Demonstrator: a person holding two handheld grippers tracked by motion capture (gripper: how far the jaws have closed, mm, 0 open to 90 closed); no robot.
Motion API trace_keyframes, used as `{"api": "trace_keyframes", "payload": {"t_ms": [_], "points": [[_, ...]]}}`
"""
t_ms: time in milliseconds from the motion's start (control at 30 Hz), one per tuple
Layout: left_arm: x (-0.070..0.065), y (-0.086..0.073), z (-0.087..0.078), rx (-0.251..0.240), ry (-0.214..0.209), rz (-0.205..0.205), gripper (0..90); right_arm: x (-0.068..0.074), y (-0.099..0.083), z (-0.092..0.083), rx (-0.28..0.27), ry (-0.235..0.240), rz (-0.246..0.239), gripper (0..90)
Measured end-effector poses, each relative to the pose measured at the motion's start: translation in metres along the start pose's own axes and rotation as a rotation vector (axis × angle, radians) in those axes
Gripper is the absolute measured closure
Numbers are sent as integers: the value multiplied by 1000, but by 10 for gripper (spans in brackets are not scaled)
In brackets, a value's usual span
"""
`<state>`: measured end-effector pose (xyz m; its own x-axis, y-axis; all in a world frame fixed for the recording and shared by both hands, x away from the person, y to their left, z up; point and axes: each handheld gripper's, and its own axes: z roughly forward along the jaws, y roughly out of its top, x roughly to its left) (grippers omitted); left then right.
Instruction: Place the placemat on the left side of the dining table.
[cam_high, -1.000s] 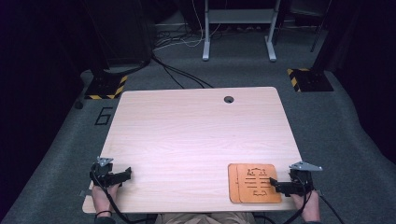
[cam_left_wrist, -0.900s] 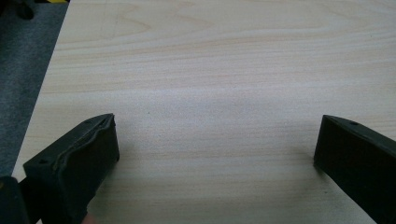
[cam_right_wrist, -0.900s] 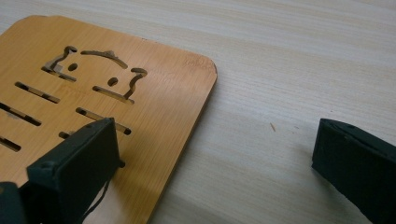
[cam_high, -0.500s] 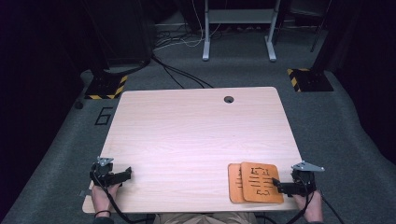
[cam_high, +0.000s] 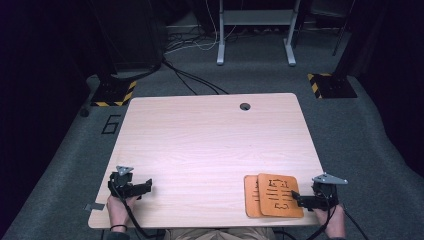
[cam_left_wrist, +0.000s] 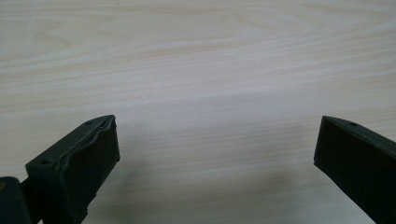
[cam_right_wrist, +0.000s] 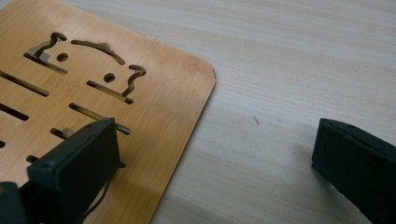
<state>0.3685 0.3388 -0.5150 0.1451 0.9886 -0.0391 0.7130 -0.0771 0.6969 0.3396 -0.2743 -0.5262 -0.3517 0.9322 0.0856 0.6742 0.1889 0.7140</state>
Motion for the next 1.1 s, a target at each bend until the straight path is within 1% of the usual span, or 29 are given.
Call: {"api": "trace_keyframes", "payload": {"t_ms": [33, 67, 100, 133, 167, 200, 233, 267, 400, 433, 467, 500, 533, 567, 600, 633, 667, 700, 733, 767, 900, 933, 967, 1000, 1033, 1067, 1100], "points": [[0, 0, 0, 0, 0, 0, 0, 0, 0, 0, 0, 0, 0, 0], [-4, 2, 0, 3, -12, 8, 0, 0, 0, 0, 0, -1, 0, 0], [-11, 5, 0, 3, -29, 21, 0, 0, 0, 0, -1, 0, 0, 0], [-11, 5, 0, 3, -29, 21, 0, 0, 0, 0, -1, -1, 0, 0], [-14, 6, 0, 4, -37, 26, 0, 0, 0, 0, -1, -1, 0, 0], [-21, 8, -1, 4, -57, 39, 0, 0, 0, 0, -1, -1, 1, 1], [-25, 9, -1, -1, -64, 40, 0, 0, 0, 0, -1, -1, 0, 1], [-25, 9, -1, -1, -64, 40, 0, 0, 0, 0, -1, -1, 0, 1], [-38, 12, -1, -9, -102, 55, 0, 0, 0, 0, -2, -2, 1, 1], [-41, 13, -1, -9, -109, 64, 0, 0, 0, 0, -3, -3, 2, 1], [-48, 15, -2, -12, -127, 75, 0, 0, 0, 0, -3, -4, 3, 1], [-48, 15, -2, -12, -127, 75, 0, 0, 0, 0, -3, -4, 3, 1], [-55, 17, -2, -14, -147, 84, 0, 0, 0, 0, -4, -5, 3, 1], [-55, 17, -2, -14, -147, 84, 0, 0, 0, 0, -4, -5, 3, 1], [-62, 18, -2, -16, -165, 101, 0, 0, 0, 0, -4, -5, 3, 1], [-62, 18, -2, -16, -165, 101, 0, 0, 0, 0, -4, -5, 3, 1], [-65, 19, -2, -18, -170, 106, 0, 0, 0, 0, -4, -5, 3, 1], [-72, 21, -2, -16, -182, 118, 0, 0, -1, 0, -4, -6, 5, 2], [-76, 21, -2, -16, -183, 122, 0, 0, -1, 0, -4, -6, 4, 2], [-76, 21, -2, -16, -183, 122, 0, 0, -1, 0, -4, -6, 4, 2], [-88, 24, -1, -15, -201, 145, 0, 0, -1, 0, -5, -6, 4, 3], [-95, 25, 0, -10, -213, 161, 0, 1, -1, 0, -4, -6, 9, 3], [-95, 25, 0, -10, -213, 161, 0, 1, -1, 0, -4, -6, 9, 3], [-98, 25, 0, -4, -221, 170, 0, 1, -1, 0, -3, -6, 11, 4], [-104, 26, 1, -1, -233, 173, 0, 1, -1, 0, -4, -6, 11, 5], [-104, 26, 1, -1, -233, 173, 0, 1, -1, 0, -4, -7, 12, 5], [-106, 26, 1, 3, -240, 186, 0, 1, -1, 0, -4, -7, 12, 5]]}}
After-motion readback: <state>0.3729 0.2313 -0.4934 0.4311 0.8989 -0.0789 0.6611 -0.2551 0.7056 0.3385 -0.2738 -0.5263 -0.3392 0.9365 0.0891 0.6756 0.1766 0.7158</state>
